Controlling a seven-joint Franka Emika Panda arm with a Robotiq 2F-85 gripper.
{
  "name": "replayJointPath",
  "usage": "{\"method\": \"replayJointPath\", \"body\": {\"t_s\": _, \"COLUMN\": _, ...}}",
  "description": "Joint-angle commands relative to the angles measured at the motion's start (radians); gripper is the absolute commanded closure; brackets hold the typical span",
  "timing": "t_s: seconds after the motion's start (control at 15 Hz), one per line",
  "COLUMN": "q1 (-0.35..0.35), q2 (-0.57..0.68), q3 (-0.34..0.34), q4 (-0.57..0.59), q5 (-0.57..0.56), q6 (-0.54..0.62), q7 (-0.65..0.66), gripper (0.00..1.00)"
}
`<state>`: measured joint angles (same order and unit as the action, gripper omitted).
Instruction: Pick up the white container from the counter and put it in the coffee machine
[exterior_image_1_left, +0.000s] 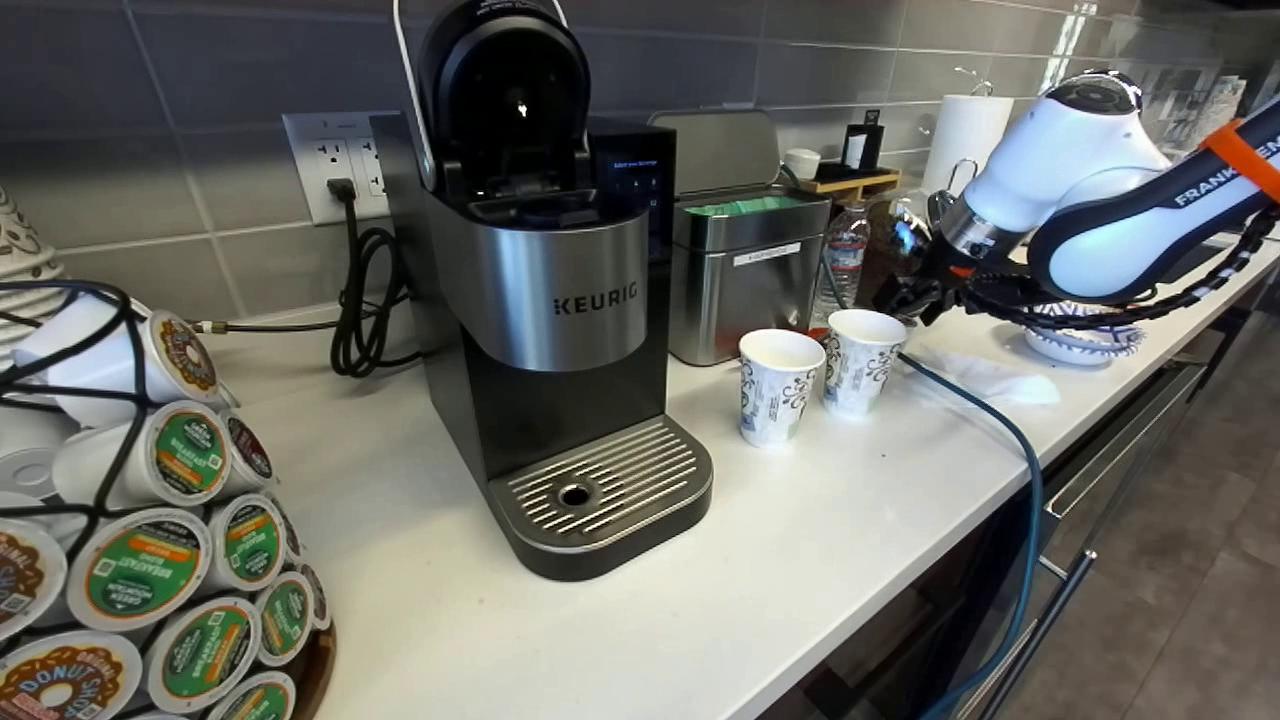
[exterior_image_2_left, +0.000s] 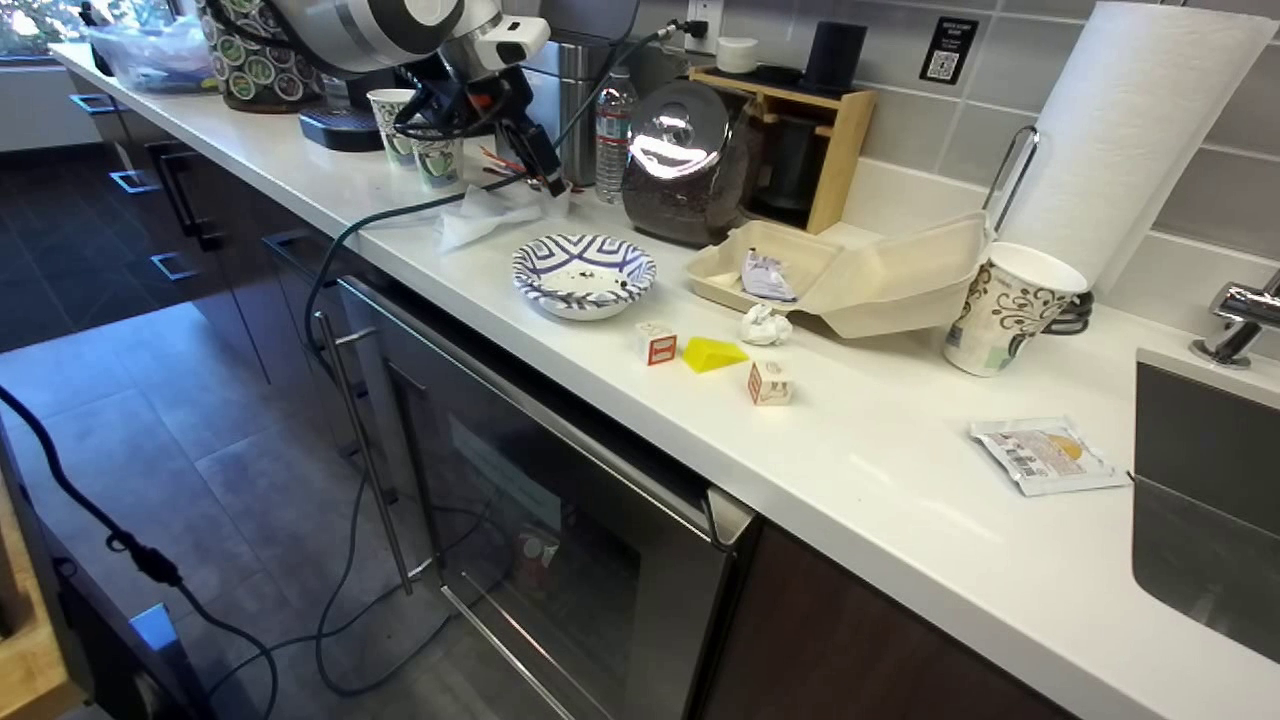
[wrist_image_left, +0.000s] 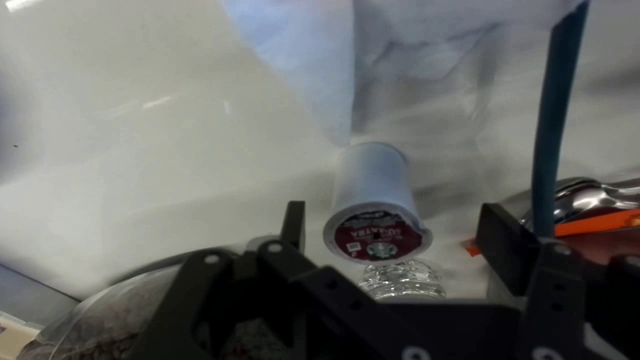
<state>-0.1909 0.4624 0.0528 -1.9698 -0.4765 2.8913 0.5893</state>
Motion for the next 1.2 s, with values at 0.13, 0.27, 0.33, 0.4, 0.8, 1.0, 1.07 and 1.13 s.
{"method": "replayJointPath", "body": {"t_s": 0.13, "q1": 0.041, "q2": 0.032, "q3": -0.046, "q4": 0.048, "q5": -0.005, "q6": -0.033, "q7": 0.075, "gripper": 0.3}}
{"method": "replayJointPath", "body": {"t_s": 0.27, "q1": 0.05, "q2": 0.033, "q3": -0.059, "q4": 0.054, "q5": -0.007, "q6": -0.036, "q7": 0.091, "gripper": 0.27}}
{"method": "replayJointPath", "body": {"t_s": 0.33, "q1": 0.053, "q2": 0.031, "q3": -0.064, "q4": 0.055, "q5": -0.006, "q6": -0.037, "q7": 0.098, "gripper": 0.27}}
{"method": "replayJointPath", "body": {"t_s": 0.4, "q1": 0.057, "q2": 0.03, "q3": -0.069, "q4": 0.056, "q5": -0.006, "q6": -0.039, "q7": 0.104, "gripper": 0.25}}
{"method": "replayJointPath", "body": {"t_s": 0.8, "q1": 0.225, "q2": 0.017, "q3": -0.234, "q4": 0.029, "q5": 0.201, "q6": -0.024, "q7": -0.019, "gripper": 0.51}}
{"method": "replayJointPath", "body": {"t_s": 1.0, "q1": 0.27, "q2": 0.006, "q3": -0.273, "q4": 0.02, "q5": 0.239, "q6": -0.027, "q7": -0.034, "gripper": 0.71}}
{"method": "replayJointPath", "body": {"t_s": 1.07, "q1": 0.282, "q2": 0.003, "q3": -0.285, "q4": 0.017, "q5": 0.245, "q6": -0.029, "q7": -0.036, "gripper": 0.72}}
{"method": "replayJointPath", "body": {"t_s": 1.13, "q1": 0.294, "q2": -0.005, "q3": -0.3, "q4": 0.01, "q5": 0.246, "q6": -0.031, "q7": -0.034, "gripper": 0.73}}
